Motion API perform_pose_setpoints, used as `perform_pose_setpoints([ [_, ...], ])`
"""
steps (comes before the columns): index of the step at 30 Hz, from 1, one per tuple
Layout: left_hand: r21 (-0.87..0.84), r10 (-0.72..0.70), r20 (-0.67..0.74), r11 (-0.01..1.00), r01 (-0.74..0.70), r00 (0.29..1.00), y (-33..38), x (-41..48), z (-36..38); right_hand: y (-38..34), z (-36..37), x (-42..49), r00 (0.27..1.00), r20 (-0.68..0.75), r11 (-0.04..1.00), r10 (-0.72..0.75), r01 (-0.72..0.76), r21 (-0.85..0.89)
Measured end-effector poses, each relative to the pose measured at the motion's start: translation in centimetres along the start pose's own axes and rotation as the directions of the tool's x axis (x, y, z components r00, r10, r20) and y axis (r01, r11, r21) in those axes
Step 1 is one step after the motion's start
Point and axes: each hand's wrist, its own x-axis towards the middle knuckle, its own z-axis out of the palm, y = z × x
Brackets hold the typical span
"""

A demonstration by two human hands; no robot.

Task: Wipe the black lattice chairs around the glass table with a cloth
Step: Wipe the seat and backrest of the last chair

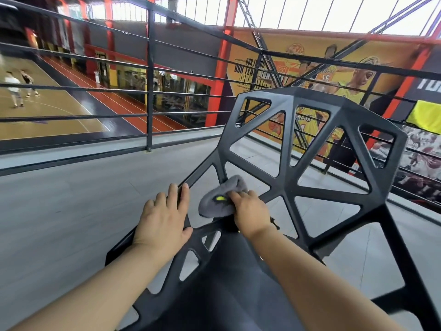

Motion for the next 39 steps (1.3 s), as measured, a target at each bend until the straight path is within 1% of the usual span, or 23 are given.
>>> perform_pose_setpoints([
  [2, -0.02, 0.002, 0.005, 1.0, -0.002, 1.0, -0.1, 0.0, -0.3, 0.0, 0.4, -1.0, 0.995, 0.031, 0.985, -0.097, 0.1, -0.14],
  [3, -0.024, 0.014, 0.013, 1.0, -0.014, 1.0, -0.1, 0.0, -0.3, 0.0, 0.7, -1.1, 0.989, 0.007, 0.965, -0.151, 0.149, -0.217],
  [4, -0.023, 0.027, 0.019, 0.999, -0.026, 0.999, -0.1, -0.1, -0.4, -0.5, 0.5, -1.3, 0.979, 0.093, 0.95, -0.181, 0.199, -0.242],
  [6, -0.023, 0.028, 0.013, 0.999, -0.027, 1.0, 0.0, -0.1, -0.4, -0.8, -0.2, -1.1, 0.961, 0.224, 0.948, -0.163, 0.216, -0.236],
  [7, -0.022, 0.024, 0.011, 0.999, -0.024, 1.0, -0.1, -0.1, -0.4, -0.6, -0.8, -0.7, 0.964, 0.236, 0.959, -0.125, 0.179, -0.22],
  [8, -0.035, 0.016, 0.022, 0.999, -0.015, 1.0, -0.2, -0.1, -0.4, -0.6, -1.7, -0.1, 0.982, 0.155, 0.975, -0.111, 0.138, -0.174],
  [10, -0.068, 0.015, 0.032, 0.998, -0.013, 0.999, -0.1, 0.0, -0.6, -1.0, -4.4, 1.3, 0.98, -0.155, 0.991, -0.123, 0.114, -0.066],
  [12, -0.074, 0.043, 0.031, 0.996, -0.04, 0.999, -0.2, 0.0, -0.6, -1.1, -7.6, 3.7, 0.899, -0.417, 0.989, -0.135, 0.146, -0.006],
  [14, -0.058, 0.033, 0.016, 0.998, -0.032, 0.999, -0.1, 0.0, -0.5, -1.1, -11.4, 6.9, 0.77, -0.626, 0.99, -0.123, 0.139, -0.024],
  [16, -0.108, 0.023, 0.045, 0.994, -0.018, 0.999, -0.2, 0.0, -0.5, -0.9, -14.6, 10.3, 0.694, -0.712, 0.994, -0.107, 0.07, -0.082],
  [17, -0.111, 0.029, 0.047, 0.994, -0.023, 0.998, -0.2, 0.1, -0.5, -0.7, -15.5, 11.8, 0.715, -0.692, 0.992, -0.101, 0.022, -0.122],
  [18, -0.102, 0.024, 0.034, 0.995, -0.02, 0.999, -0.3, 0.1, -0.3, -0.3, -15.8, 13.1, 0.778, -0.622, 0.987, -0.089, -0.017, -0.162],
  [19, -0.096, 0.021, 0.009, 0.995, -0.02, 1.0, -0.3, 0.2, -0.1, 0.1, -15.5, 14.1, 0.865, -0.497, 0.98, -0.069, -0.034, -0.196],
  [20, -0.105, 0.02, 0.007, 0.994, -0.019, 1.0, -0.3, 0.2, -0.1, 0.4, -14.6, 14.7, 0.926, -0.376, 0.977, -0.04, -0.042, -0.208],
  [21, -0.124, 0.025, 0.006, 0.992, -0.024, 1.0, -0.3, 0.2, -0.1, 0.6, -13.6, 14.9, 0.953, -0.303, 0.977, -0.005, -0.06, -0.203],
  [22, -0.129, 0.029, 0.026, 0.991, -0.026, 0.999, -0.3, 0.2, -0.3, 0.5, -12.5, 14.5, 0.953, -0.301, 0.984, 0.019, -0.071, -0.162],
  [24, -0.115, 0.049, 0.025, 0.992, -0.046, 0.998, -0.2, 0.1, -0.4, 0.0, -9.8, 13.3, 0.925, -0.38, 0.998, 0.018, -0.039, -0.048],
  [27, -0.087, 0.035, -0.021, 0.996, -0.037, 0.999, -0.1, -0.1, -0.3, -1.1, -5.3, 11.0, 0.873, -0.475, 0.994, -0.107, 0.1, -0.041],
  [30, -0.084, 0.022, 0.024, 0.996, -0.02, 0.999, -0.3, -0.1, -0.3, -1.7, -2.3, 9.1, 0.853, -0.517, 0.993, -0.066, 0.106, 0.049],
  [32, -0.091, 0.027, -0.007, 0.995, -0.027, 1.0, -0.3, 0.1, 0.1, -1.9, -2.0, 8.5, 0.854, -0.52, 0.989, -0.034, 0.105, 0.108],
  [36, -0.091, 0.039, 0.014, 0.995, -0.037, 0.999, -0.3, 0.1, -0.1, -0.9, -3.4, 9.2, 0.888, -0.44, 0.985, -0.133, 0.169, 0.043],
  [38, -0.09, 0.042, 0.025, 0.995, -0.04, 0.999, -0.2, 0.0, -0.2, -0.3, -5.6, 10.7, 0.894, -0.444, 0.987, -0.065, 0.123, 0.104],
  [39, -0.072, 0.039, 0.017, 0.997, -0.037, 0.999, -0.1, 0.0, -0.1, 0.0, -7.1, 11.5, 0.873, -0.484, 0.992, -0.056, 0.102, 0.069],
])
